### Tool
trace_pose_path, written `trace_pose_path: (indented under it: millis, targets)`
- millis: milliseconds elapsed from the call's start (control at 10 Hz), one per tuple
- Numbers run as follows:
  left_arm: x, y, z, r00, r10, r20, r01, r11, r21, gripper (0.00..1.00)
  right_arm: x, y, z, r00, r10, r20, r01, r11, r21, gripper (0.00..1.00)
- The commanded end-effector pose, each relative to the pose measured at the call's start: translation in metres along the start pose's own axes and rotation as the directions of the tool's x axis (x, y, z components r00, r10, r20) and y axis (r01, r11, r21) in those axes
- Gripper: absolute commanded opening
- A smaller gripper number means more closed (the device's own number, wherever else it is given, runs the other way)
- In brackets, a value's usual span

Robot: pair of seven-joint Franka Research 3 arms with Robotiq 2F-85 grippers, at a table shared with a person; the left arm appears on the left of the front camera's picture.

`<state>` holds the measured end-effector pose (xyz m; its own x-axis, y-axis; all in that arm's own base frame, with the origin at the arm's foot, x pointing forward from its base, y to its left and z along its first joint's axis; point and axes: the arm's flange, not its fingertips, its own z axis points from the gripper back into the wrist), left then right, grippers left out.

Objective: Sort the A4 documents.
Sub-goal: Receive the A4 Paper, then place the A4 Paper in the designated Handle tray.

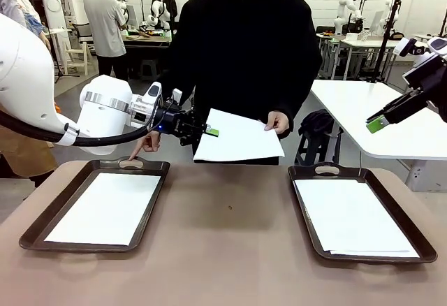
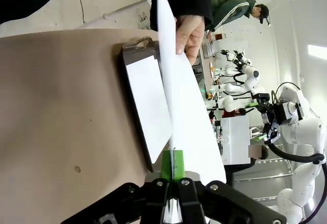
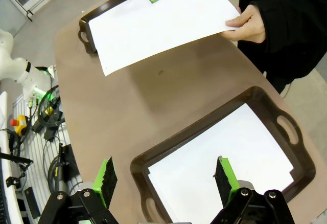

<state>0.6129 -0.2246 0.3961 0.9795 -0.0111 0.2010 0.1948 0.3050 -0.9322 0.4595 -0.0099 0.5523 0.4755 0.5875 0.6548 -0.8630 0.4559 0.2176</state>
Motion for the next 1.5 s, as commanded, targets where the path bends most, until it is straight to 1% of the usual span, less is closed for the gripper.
trace_pose_path:
  millis: [0, 400, 500, 600, 1400]
  targets:
    - [0.003, 0.0, -0.003, 0.999, -0.004, 0.033, 0.005, 1.0, -0.01, 0.0, 0.0, 0.001, -0.001, 1.0, 0.0, -0.002, 0.0, 1.0, 0.004, 1.0]
    - [0.009, -0.013, -0.004, 0.999, -0.022, 0.042, 0.023, 1.0, -0.012, 0.0, 0.0, 0.001, -0.001, 1.0, 0.0, -0.002, 0.0, 1.0, 0.004, 1.0]
    - [0.01, -0.014, -0.002, 0.999, -0.03, 0.018, 0.029, 0.999, 0.019, 0.0, 0.0, 0.001, -0.001, 1.0, 0.0, -0.002, 0.0, 1.0, 0.004, 1.0]
    - [0.004, -0.008, -0.001, 1.0, -0.016, 0.01, 0.016, 1.0, 0.0, 0.0, 0.0, 0.001, -0.001, 1.0, 0.0, -0.002, 0.0, 1.0, 0.004, 1.0]
    - [0.004, -0.008, -0.001, 1.0, -0.016, 0.01, 0.016, 1.0, 0.0, 0.0, 0.0, 0.001, -0.001, 1.0, 0.0, -0.002, 0.0, 1.0, 0.004, 1.0]
